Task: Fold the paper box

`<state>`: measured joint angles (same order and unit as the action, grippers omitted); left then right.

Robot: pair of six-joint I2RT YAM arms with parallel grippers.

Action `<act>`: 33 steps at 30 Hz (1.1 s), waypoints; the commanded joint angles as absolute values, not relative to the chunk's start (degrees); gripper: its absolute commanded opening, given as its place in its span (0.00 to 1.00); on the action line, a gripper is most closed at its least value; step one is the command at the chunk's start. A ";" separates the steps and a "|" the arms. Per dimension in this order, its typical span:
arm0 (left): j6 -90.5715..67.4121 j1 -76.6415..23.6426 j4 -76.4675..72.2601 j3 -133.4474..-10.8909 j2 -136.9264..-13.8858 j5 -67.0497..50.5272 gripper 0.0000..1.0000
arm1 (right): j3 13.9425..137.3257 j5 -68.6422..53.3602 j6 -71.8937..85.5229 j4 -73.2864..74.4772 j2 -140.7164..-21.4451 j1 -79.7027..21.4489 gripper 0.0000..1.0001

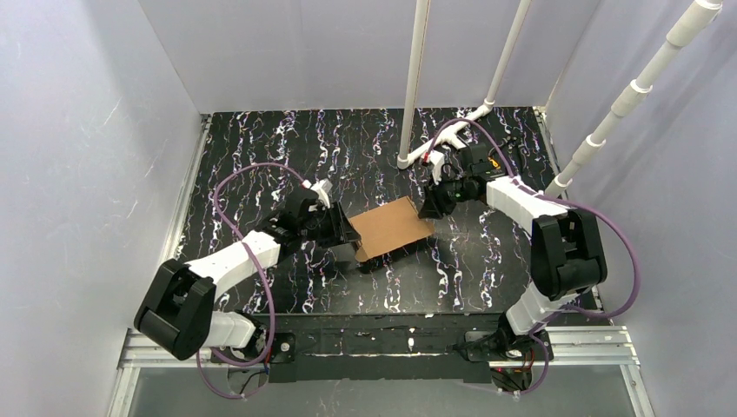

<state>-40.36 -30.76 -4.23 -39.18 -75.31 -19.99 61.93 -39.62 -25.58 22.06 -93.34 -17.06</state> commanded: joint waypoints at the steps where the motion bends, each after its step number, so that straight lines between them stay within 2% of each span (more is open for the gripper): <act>1: -46.69 -28.90 -4.57 -36.54 -75.51 -16.67 0.42 | 60.93 -40.18 -18.73 14.73 -95.42 -16.88 0.38; 3: -48.73 -28.54 -5.92 -35.60 -76.28 -17.56 0.46 | 60.70 -38.88 -17.63 13.72 -96.05 -16.83 0.39; 9: -51.63 -28.50 -11.89 -33.33 -78.62 -19.11 0.50 | 60.56 -36.12 -16.08 12.58 -97.58 -16.88 0.42; 13: -51.27 -28.48 -13.37 -32.93 -80.87 -19.36 0.51 | 60.56 -34.96 -16.74 13.00 -97.44 -16.74 0.55; 17: -50.78 -28.41 -13.88 -32.24 -82.72 -18.55 0.52 | 60.51 -35.32 -15.81 12.61 -97.78 -16.20 0.61; 27: -51.33 -28.39 -15.26 -31.78 -83.86 -18.76 0.51 | 58.68 -42.20 -9.14 8.38 -103.06 -15.82 0.60; 33: -52.68 -27.94 -17.72 -30.67 -84.16 -19.93 0.53 | 58.40 -42.67 -6.93 7.43 -105.18 -15.65 0.54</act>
<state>-51.83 -28.56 -16.34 -32.16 -83.61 -19.57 59.42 -42.44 -8.88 8.95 -102.61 -15.31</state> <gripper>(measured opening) 0.523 0.565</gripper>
